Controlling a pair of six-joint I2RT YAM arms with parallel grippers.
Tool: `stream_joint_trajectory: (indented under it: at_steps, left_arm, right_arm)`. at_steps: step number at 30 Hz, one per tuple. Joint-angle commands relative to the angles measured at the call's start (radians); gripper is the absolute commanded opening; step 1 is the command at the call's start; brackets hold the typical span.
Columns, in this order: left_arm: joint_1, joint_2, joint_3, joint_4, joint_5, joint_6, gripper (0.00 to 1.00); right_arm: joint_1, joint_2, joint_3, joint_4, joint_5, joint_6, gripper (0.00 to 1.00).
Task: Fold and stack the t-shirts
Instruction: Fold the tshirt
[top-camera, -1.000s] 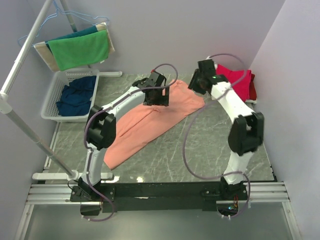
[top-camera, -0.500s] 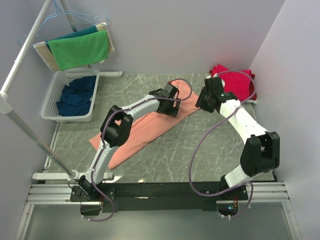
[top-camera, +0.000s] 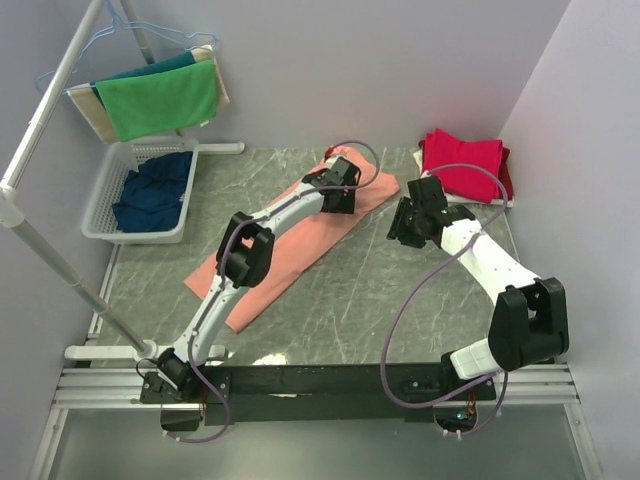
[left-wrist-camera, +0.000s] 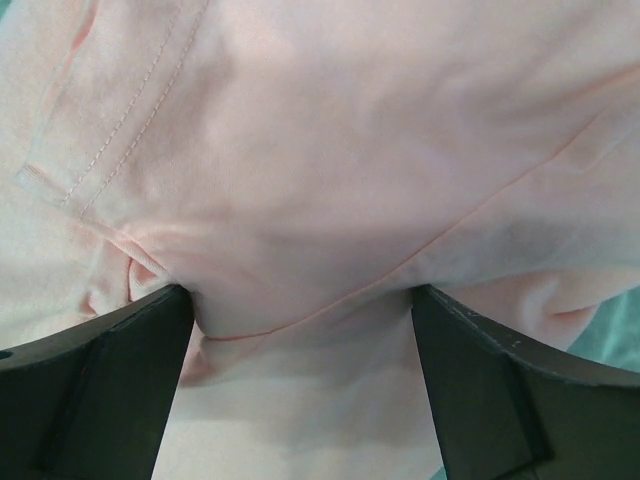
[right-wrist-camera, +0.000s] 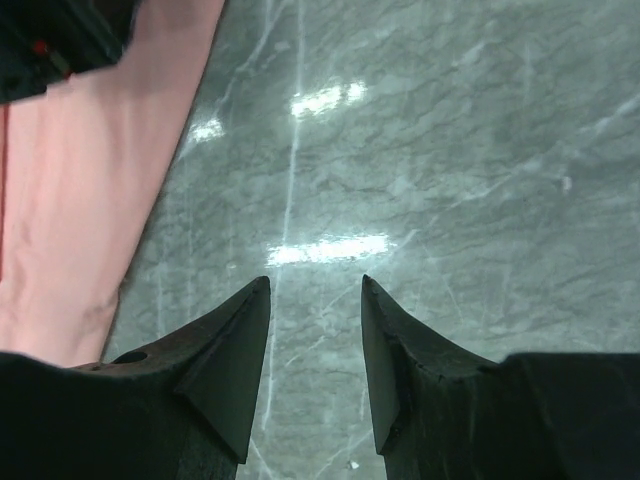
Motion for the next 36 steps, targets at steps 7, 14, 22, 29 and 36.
stream_joint_trajectory:
  at_steps: [7, 14, 22, 29, 36]
  left_arm:
    - [0.104, -0.068, -0.038, 0.094, 0.446, 0.084, 0.92]
    - [0.153, -0.483, -0.406, 0.125, 0.454, 0.128, 0.95]
    - [0.335, -0.547, -0.389, -0.013, 0.270, 0.037, 0.95]
    - [0.389, -0.578, -0.443, -0.050, 0.267, 0.040, 0.95]
    - [0.422, -0.615, -0.501, -0.059, 0.282, 0.017, 0.95]
  right_arm:
    - [0.213, 0.074, 0.011, 0.031, 0.027, -0.014, 0.49]
    - [0.342, 0.194, 0.097, 0.067, 0.001, 0.010, 0.49]
    - [0.633, 0.563, 0.523, -0.106, 0.045, -0.120, 0.49]
    - [0.742, 0.742, 0.787, -0.157, -0.030, -0.171, 0.49]
    - [0.784, 0.875, 0.836, -0.165, -0.125, -0.197, 0.49]
